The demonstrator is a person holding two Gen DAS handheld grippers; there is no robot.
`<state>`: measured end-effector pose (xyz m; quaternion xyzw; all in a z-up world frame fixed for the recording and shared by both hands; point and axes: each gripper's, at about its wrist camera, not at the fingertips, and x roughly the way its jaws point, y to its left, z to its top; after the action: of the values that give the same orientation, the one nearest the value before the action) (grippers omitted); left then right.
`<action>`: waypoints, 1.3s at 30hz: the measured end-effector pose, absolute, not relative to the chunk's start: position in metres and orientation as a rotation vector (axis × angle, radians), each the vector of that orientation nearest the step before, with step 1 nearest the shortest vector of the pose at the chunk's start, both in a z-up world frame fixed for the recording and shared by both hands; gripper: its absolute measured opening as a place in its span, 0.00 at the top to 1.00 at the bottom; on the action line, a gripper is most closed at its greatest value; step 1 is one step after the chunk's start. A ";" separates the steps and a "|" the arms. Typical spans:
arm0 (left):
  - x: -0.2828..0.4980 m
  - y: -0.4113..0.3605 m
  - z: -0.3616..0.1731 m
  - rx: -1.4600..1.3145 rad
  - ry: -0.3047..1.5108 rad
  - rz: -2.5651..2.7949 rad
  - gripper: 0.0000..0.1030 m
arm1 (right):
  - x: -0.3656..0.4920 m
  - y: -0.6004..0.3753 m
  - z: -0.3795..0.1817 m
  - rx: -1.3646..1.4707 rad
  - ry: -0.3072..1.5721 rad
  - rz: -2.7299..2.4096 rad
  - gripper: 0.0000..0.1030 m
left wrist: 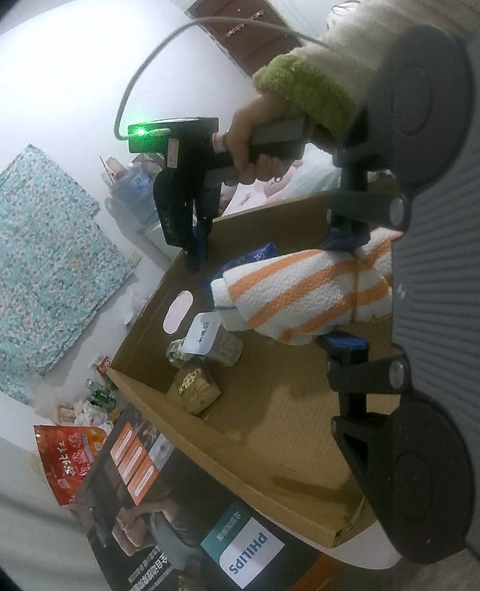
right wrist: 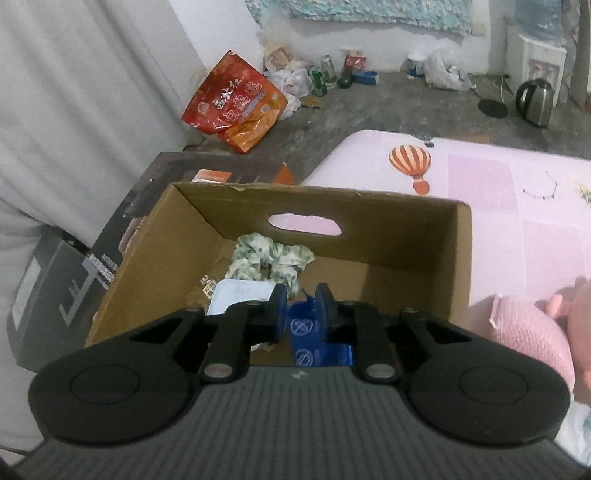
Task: Organize soft objects
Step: 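Carry the wipes package over the box and open the right gripper while the left holds the towel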
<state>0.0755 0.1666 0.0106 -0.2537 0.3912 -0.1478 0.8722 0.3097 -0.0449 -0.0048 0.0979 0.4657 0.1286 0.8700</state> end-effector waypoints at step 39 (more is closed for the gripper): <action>0.078 0.167 0.013 -0.540 0.806 -0.317 0.57 | 0.300 -0.051 0.004 0.068 0.962 0.302 0.45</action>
<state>0.0784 0.1671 0.0125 -0.2586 0.3857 -0.1516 0.8726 0.2999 -0.0505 0.0035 0.0324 0.4608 0.1447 0.8750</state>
